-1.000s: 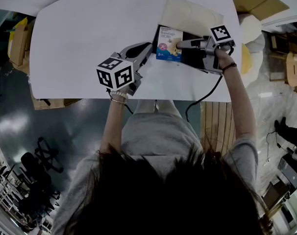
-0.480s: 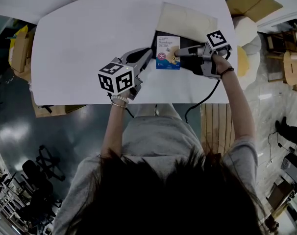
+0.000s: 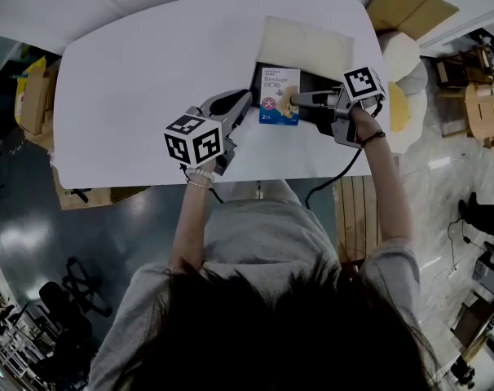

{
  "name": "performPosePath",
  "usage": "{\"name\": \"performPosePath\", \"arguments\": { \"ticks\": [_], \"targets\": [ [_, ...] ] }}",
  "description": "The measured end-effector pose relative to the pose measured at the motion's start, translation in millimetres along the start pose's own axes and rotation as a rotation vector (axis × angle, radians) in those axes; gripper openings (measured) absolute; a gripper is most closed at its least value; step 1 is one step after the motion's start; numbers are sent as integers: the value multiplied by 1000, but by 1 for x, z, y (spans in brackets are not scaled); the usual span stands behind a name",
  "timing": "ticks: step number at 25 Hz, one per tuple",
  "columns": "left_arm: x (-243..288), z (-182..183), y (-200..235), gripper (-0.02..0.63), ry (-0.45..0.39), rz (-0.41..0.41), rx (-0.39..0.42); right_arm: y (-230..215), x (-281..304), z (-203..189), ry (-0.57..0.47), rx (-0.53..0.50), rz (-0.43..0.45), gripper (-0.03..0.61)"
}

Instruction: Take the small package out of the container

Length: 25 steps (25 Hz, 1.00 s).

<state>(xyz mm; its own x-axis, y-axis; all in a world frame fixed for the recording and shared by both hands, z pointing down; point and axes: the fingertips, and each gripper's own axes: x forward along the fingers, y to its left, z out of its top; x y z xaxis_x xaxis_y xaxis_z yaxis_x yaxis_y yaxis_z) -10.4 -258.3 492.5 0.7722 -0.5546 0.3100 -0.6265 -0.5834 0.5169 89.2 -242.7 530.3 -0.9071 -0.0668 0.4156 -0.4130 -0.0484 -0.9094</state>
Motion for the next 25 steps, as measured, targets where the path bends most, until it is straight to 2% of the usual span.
{"name": "performPosePath", "arguments": {
  "ticks": [4,10,19,25],
  "targets": [
    [-3,2,-2,-11,4,-17,16,6,-4,-4,-68,-25,8,102],
    [-8,7,-6,-11,-3,-47,45,12,-12,-8,-169,-93,-35,101],
    [-16,15,-23,-11,-24,-97,106,33,-21,-12,-346,-241,11,103],
    [-19,33,-32,-11,-60,-106,150,47,-35,-14,-443,-305,3,102]
  ]
}}
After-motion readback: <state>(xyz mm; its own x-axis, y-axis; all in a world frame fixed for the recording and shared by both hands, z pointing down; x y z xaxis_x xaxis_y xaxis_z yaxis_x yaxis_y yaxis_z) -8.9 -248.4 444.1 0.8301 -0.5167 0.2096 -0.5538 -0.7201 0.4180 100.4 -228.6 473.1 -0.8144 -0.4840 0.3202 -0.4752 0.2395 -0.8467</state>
